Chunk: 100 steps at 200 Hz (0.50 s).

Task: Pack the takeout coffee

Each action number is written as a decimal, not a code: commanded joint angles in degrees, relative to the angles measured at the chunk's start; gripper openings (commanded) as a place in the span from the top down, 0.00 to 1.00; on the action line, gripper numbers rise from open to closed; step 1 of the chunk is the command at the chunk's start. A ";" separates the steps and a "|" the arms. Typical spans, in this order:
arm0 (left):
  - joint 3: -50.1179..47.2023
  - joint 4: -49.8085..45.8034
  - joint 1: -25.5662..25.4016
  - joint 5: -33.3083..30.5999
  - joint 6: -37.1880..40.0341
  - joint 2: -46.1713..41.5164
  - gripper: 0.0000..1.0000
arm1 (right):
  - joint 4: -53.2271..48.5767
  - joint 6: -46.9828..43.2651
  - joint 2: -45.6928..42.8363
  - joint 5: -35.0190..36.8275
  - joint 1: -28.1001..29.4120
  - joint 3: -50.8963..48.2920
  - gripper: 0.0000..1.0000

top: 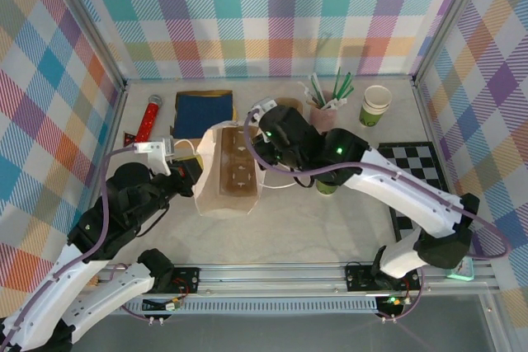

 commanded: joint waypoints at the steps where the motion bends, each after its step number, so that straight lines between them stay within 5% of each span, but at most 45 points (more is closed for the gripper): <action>1: -1.64 2.41 -2.30 -3.16 1.66 -0.03 1.00 | 9.20 -4.04 -1.61 3.85 -0.12 -1.16 1.00; 100: 1.59 1.73 -7.19 -8.04 -5.35 6.09 1.00 | 0.72 -4.99 -0.90 4.97 -0.11 -0.28 1.00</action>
